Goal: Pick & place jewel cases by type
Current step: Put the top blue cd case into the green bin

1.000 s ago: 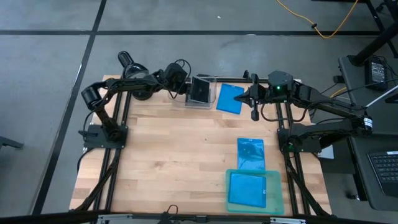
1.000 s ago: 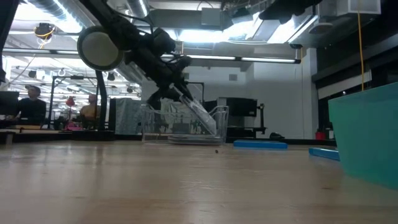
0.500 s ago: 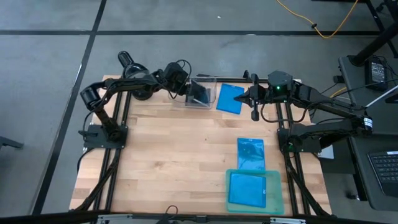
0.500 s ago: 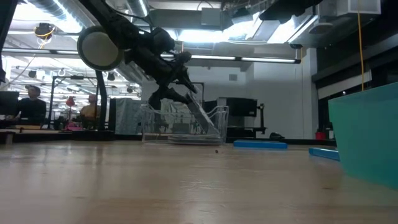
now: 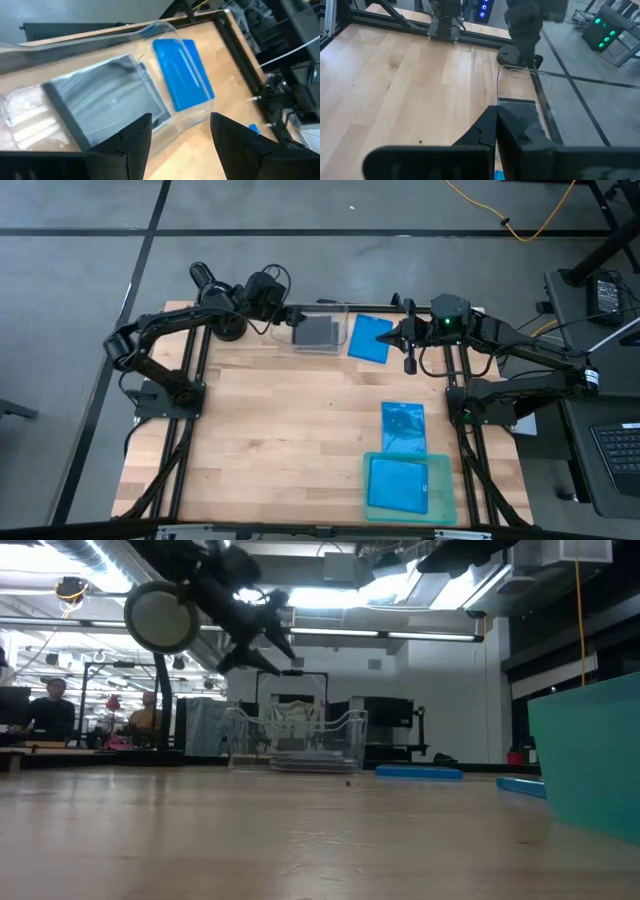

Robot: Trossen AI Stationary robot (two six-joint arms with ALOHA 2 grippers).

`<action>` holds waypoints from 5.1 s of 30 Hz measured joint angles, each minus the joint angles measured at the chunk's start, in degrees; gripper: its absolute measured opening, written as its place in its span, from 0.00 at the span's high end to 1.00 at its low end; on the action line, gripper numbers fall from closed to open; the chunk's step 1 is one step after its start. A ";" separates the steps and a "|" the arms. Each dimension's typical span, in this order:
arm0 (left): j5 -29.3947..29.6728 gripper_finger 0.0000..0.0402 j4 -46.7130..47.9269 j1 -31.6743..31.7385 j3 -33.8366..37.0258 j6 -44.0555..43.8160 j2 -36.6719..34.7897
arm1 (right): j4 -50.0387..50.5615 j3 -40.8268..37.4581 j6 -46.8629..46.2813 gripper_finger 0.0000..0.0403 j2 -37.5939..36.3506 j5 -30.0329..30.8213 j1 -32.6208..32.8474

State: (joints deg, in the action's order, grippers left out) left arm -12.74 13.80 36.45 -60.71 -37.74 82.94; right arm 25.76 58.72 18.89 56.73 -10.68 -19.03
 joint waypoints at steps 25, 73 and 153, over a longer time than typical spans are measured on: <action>22.44 0.52 0.16 -21.46 0.00 1.05 -9.40 | -2.29 -0.04 -5.91 0.97 32.92 4.57 -12.07; 18.61 0.52 0.95 -23.41 0.00 11.10 -9.40 | 0.03 0.00 -32.83 0.97 47.15 -0.09 12.18; 17.70 0.52 21.48 -33.47 0.37 -3.48 7.62 | -5.48 -12.26 -37.11 0.97 29.01 15.06 20.46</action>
State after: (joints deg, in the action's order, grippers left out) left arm 4.96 35.28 2.98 -60.34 -41.21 90.56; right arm 20.28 46.46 -18.22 85.74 4.38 1.43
